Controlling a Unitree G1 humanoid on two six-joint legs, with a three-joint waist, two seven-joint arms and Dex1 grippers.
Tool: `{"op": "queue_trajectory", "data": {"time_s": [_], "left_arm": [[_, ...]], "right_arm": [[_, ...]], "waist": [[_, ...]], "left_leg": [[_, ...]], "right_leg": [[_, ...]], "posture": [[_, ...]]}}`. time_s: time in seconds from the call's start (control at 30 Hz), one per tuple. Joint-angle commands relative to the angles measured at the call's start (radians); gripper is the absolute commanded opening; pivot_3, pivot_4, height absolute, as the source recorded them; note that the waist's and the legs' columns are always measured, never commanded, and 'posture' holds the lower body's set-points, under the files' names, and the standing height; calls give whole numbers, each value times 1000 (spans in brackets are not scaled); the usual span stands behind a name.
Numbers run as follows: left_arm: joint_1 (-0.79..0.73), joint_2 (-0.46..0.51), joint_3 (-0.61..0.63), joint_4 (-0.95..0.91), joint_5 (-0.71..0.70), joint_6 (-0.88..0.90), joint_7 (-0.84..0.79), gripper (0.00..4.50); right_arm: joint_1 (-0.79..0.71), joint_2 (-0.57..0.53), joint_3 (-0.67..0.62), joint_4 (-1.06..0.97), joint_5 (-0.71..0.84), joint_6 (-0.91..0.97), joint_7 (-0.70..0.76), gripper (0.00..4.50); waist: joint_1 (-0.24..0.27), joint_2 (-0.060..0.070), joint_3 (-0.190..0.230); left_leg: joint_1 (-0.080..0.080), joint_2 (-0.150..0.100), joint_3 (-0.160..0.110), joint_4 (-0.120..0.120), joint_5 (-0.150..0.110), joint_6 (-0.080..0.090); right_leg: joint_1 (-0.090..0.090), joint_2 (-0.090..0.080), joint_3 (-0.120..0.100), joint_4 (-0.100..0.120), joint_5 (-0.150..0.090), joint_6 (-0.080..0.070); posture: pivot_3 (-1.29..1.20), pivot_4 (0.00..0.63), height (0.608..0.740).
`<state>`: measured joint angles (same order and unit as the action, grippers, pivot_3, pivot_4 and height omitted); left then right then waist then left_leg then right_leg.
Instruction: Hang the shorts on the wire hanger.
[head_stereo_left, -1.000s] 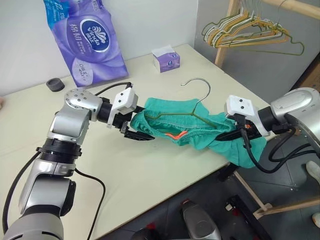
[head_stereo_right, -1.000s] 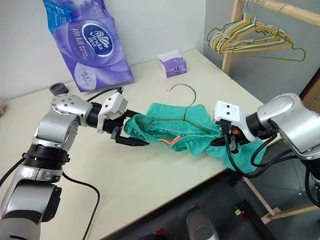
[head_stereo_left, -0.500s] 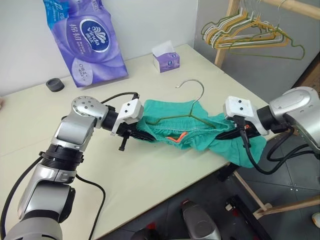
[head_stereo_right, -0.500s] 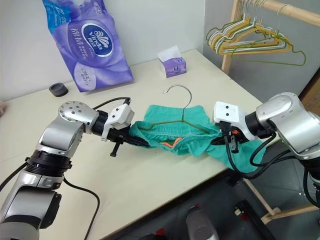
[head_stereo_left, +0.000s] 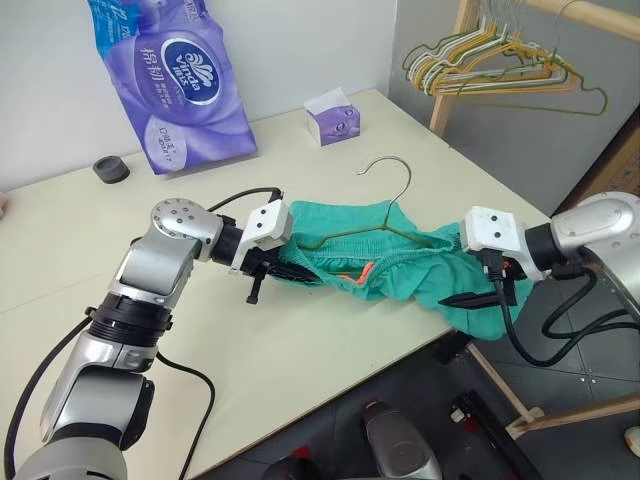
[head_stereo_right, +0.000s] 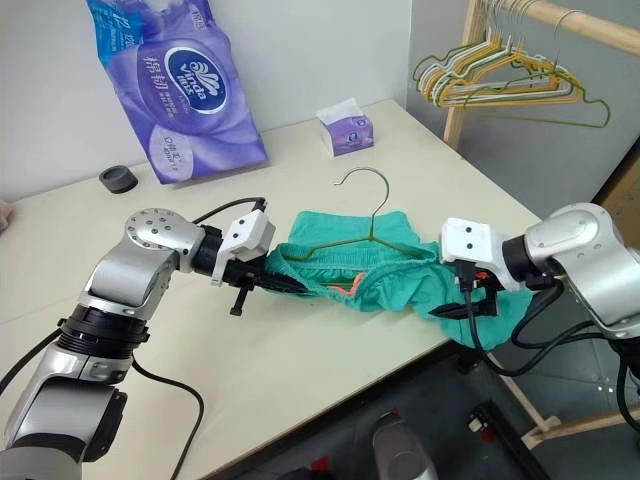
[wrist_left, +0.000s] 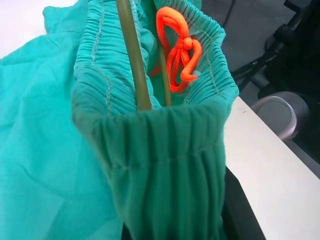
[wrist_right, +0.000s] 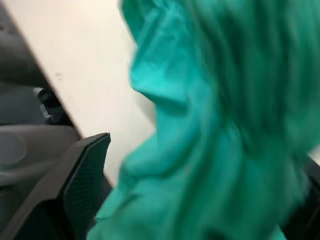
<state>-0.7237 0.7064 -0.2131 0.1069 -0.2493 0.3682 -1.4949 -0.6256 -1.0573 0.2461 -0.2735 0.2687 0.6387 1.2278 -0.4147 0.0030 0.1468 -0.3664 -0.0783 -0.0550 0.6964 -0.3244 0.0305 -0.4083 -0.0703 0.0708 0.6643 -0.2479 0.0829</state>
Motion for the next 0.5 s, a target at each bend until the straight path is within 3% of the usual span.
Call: {"op": "queue_trajectory", "data": {"time_s": [0.03,0.37,0.5], "left_arm": [[-3,14,16,-42,-19,-7,-1,0],[-14,23,18,-34,-18,-14,-7,0],[-11,31,17,-38,-16,-18,-10,0]], "right_arm": [[41,19,-48,41,-33,-67,-45,4482],[27,145,-39,158,-37,-144,-51,4482],[-9,166,-25,186,-29,-114,-16,3605]], "waist": [[0,-1,-1],[0,-2,-2],[-1,-2,-3]], "left_leg": [[0,0,0,0,0,0],[0,0,0,0,0,0],[1,0,0,0,0,0]], "right_leg": [[0,0,0,0,0,0],[0,0,0,0,0,0],[0,0,0,0,0,0]], "posture": [[-413,98,740],[-408,85,740],[-401,83,740]]}}
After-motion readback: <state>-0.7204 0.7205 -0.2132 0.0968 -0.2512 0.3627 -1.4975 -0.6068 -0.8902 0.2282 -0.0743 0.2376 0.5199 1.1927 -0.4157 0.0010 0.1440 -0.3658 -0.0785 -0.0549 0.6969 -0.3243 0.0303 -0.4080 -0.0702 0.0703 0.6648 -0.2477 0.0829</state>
